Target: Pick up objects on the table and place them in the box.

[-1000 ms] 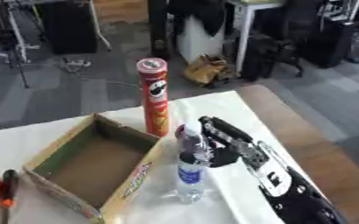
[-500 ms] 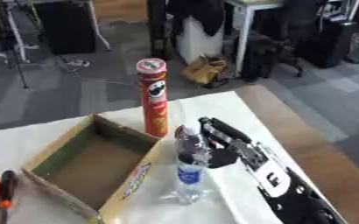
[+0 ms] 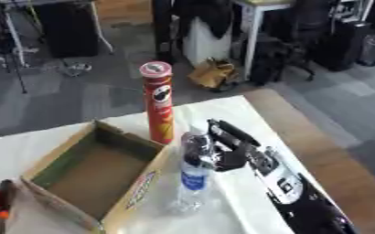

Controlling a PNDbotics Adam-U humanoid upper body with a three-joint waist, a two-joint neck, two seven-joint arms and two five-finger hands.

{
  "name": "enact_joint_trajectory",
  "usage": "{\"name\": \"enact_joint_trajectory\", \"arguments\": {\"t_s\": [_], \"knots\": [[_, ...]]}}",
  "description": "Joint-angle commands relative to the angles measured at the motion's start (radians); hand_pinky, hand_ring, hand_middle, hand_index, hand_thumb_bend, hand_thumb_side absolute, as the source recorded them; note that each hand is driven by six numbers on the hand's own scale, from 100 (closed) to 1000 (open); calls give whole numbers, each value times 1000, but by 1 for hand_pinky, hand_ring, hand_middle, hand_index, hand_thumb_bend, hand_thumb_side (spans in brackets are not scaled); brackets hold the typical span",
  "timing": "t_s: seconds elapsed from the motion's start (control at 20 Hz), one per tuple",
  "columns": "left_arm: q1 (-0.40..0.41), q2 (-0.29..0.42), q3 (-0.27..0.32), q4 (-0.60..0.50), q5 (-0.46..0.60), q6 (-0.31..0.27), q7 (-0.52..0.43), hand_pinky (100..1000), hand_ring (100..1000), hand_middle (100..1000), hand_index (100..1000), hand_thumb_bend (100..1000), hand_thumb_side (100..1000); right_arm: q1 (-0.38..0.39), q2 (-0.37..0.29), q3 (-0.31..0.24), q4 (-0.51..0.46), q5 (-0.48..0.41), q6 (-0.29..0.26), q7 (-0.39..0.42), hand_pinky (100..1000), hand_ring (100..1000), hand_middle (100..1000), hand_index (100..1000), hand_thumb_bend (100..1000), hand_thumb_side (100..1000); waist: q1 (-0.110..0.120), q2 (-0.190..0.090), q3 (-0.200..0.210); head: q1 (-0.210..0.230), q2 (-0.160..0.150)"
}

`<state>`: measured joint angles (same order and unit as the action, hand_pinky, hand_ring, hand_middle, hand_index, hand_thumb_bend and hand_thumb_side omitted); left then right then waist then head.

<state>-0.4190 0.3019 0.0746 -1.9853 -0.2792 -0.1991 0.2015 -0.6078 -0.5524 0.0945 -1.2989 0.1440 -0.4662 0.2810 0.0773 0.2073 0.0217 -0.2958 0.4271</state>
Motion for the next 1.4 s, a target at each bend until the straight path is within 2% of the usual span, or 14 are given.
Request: {"name": "enact_joint_trajectory", "arguments": {"t_s": [0.05, 0.25, 0.75, 1.4], "knots": [[-8, 10, 11, -15, 2, 1, 0, 1000, 959, 872, 848, 100, 972, -26, -40, -17, -48, -40, 21, -3, 100, 370, 235, 518, 485, 726, -2, -19, 0, -8, -9], [-7, 10, 11, -15, 2, 2, -1, 1000, 958, 872, 848, 100, 971, -30, -49, -19, -71, -67, 41, -5, 100, 362, 229, 518, 505, 699, -2, -19, 1, -17, -10], [-7, 9, 11, -15, 3, 3, -2, 1000, 954, 871, 849, 100, 972, -43, -70, -33, -143, -138, 87, -36, 100, 356, 226, 517, 486, 714, -3, -22, 3, -25, -12], [-16, 5, 5, -15, 7, -4, -6, 1000, 953, 870, 849, 100, 973, -108, -157, -38, -262, -296, 121, -119, 100, 343, 226, 513, 445, 740, -17, -26, 33, -20, -10]]}}
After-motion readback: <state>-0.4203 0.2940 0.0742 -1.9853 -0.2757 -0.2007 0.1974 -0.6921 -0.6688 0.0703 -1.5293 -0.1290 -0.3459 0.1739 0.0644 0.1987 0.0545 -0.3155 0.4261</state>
